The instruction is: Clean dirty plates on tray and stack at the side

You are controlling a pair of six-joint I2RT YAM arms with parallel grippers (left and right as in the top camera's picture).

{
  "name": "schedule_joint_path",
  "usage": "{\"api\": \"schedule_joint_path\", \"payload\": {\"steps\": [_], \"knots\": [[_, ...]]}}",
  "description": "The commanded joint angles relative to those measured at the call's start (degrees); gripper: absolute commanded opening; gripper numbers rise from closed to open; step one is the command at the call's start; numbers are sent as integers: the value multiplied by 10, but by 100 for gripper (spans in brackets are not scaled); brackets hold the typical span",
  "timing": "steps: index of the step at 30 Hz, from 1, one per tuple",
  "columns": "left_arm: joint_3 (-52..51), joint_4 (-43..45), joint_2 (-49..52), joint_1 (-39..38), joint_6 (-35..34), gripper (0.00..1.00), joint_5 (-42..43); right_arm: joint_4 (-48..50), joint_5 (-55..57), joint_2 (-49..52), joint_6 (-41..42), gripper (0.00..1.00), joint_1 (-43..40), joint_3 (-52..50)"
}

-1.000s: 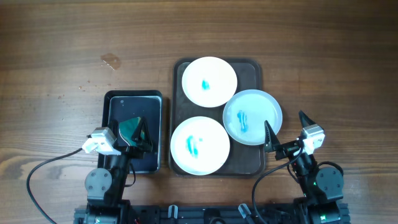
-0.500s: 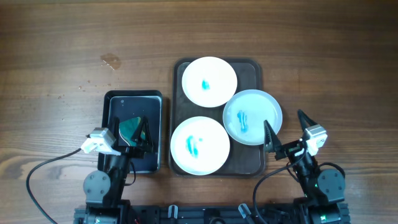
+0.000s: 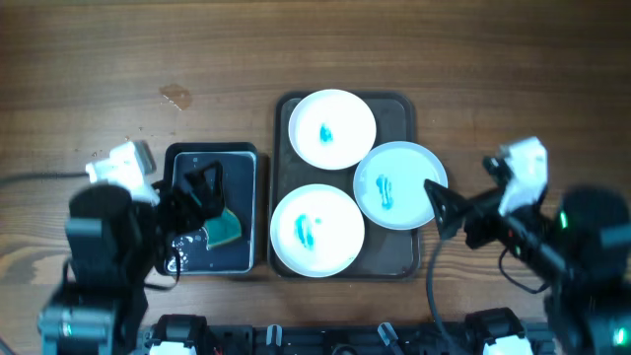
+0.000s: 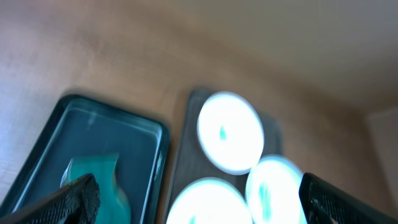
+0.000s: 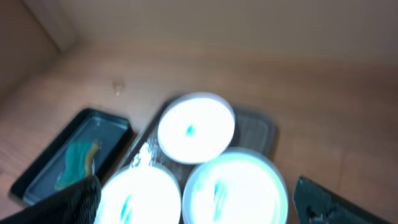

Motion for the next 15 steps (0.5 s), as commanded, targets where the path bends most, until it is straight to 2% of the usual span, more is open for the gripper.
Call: {"api": "schedule_joint_path", "payload": {"steps": [1, 4, 5, 7, 8, 11, 15], "knots": [[90, -64, 97, -3, -2, 100, 25, -28, -46, 102, 6, 100, 3, 81], [90, -83, 134, -3, -3, 100, 68, -32, -107, 161, 74, 100, 3, 86], [90, -100, 145, -3, -3, 100, 67, -42, -118, 174, 66, 100, 3, 86], [89, -150, 176, -3, -12, 100, 54, -68, -123, 203, 68, 72, 5, 86], [89, -182, 195, -3, -33, 100, 32, -81, -123, 213, 67, 68, 10, 85], [88, -248, 251, -3, -63, 100, -39, -98, -114, 227, 69, 68, 48, 61], [53, -224, 321, -3, -62, 95, -45, -89, -24, 227, 149, 63, 119, 12]]}}
